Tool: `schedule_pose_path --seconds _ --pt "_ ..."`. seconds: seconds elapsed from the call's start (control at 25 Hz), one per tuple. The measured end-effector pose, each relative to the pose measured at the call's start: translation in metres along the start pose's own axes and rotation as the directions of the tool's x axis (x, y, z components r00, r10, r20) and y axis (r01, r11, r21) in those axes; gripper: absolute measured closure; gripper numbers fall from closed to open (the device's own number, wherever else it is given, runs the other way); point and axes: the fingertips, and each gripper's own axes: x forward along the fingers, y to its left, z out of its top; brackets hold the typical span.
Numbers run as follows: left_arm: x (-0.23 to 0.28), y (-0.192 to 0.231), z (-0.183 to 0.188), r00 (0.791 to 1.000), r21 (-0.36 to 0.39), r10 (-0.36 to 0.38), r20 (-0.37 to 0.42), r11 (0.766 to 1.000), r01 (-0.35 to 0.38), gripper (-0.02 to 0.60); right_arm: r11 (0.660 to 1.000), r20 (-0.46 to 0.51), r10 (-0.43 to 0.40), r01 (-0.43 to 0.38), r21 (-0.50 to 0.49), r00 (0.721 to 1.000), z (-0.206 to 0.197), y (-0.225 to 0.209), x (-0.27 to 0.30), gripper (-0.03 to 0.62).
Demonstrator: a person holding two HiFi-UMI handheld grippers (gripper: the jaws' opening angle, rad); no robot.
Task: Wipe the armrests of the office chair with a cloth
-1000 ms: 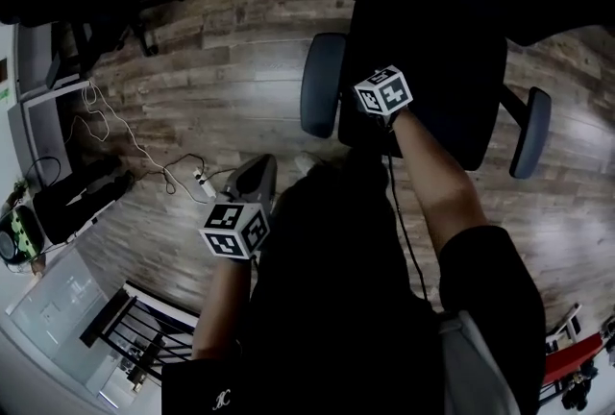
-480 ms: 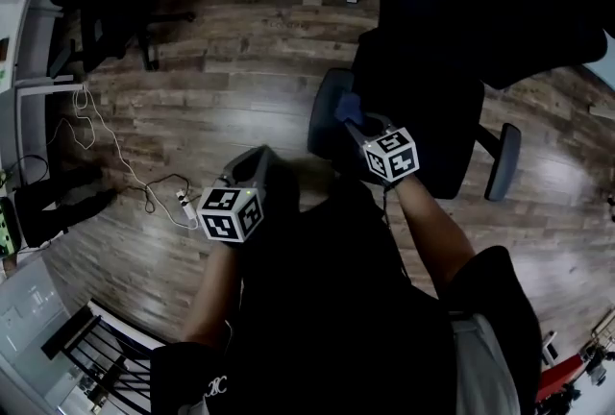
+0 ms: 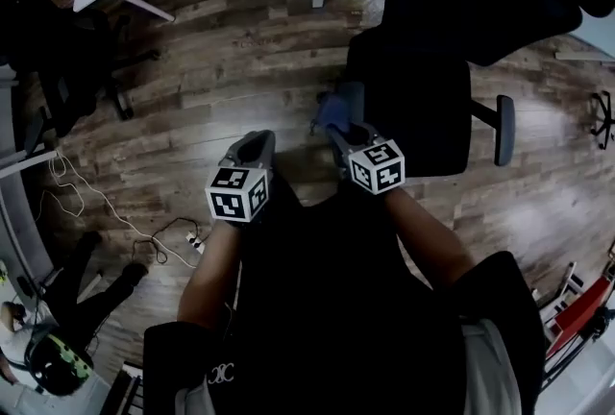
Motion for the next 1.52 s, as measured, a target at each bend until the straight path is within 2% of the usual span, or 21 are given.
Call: schedule_pose_path --seconds 0.12,0.2,0.24,0.36,0.48,0.56,0.64,0.72,0.88,1.0,1.08,1.2,1.36,1.52 --pt "-0.003 0.039 0.010 0.998 0.049 -0.044 -0.037 0.998 0.046 0.575 0.982 0.066 -0.108 0.096 0.161 0.992 0.013 0.015 0.021 0.517" --pt "-0.001 0.063 0.012 0.994 0.075 -0.080 -0.078 0.993 0.086 0.575 0.943 0.113 -0.211 0.171 0.287 0.971 0.017 0.017 0.034 0.517" --pt "0.002 0.073 0.011 0.990 0.090 -0.099 -0.101 0.990 0.108 0.575 0.912 0.128 -0.275 0.216 0.349 0.953 0.016 0.016 0.040 0.517" --pt "0.010 0.095 0.002 0.971 0.136 -0.155 -0.181 0.974 0.181 0.575 0.777 0.119 -0.460 0.334 0.533 0.880 -0.006 0.010 0.053 0.517" --pt "0.022 0.106 -0.015 0.947 0.177 -0.198 -0.252 0.953 0.247 0.575 0.611 0.068 -0.585 0.384 0.692 0.808 -0.043 0.001 0.065 0.517" --pt "0.028 0.109 -0.026 0.928 0.199 -0.225 -0.298 0.936 0.291 0.575 0.515 0.035 -0.648 0.403 0.757 0.761 -0.062 -0.003 0.071 0.518" --pt "0.030 0.110 -0.038 0.906 0.209 -0.253 -0.340 0.918 0.336 0.575 0.453 0.013 -0.693 0.421 0.786 0.721 -0.072 -0.007 0.076 0.517" --pt "0.029 0.111 -0.045 0.884 0.206 -0.282 -0.373 0.904 0.375 0.575 0.415 -0.006 -0.730 0.452 0.790 0.683 -0.077 -0.015 0.080 0.517" --pt "0.028 0.124 -0.051 0.858 0.189 -0.311 -0.409 0.891 0.413 0.575 0.309 -0.022 -0.820 0.474 0.824 0.573 -0.070 -0.049 0.075 0.517" --pt "0.027 0.138 -0.060 0.851 0.174 -0.300 -0.431 0.898 0.404 0.575 0.262 -0.014 -0.858 0.462 0.847 0.513 -0.067 -0.074 0.077 0.517" --pt "0.024 0.151 -0.063 0.854 0.166 -0.285 -0.436 0.907 0.387 0.575 0.235 -0.027 -0.871 0.464 0.854 0.490 -0.069 -0.086 0.084 0.517" --pt "0.019 0.169 -0.065 0.862 0.160 -0.255 -0.439 0.921 0.354 0.575 0.196 -0.054 -0.882 0.467 0.862 0.469 -0.077 -0.101 0.096 0.517" --pt "0.018 0.190 -0.072 0.872 0.147 -0.217 -0.439 0.940 0.308 0.575 0.172 -0.085 -0.880 0.480 0.860 0.467 -0.089 -0.122 0.112 0.517" --pt "0.020 0.200 -0.080 0.881 0.116 -0.189 -0.434 0.958 0.263 0.575 0.175 -0.109 -0.862 0.493 0.852 0.494 -0.098 -0.142 0.134 0.517"
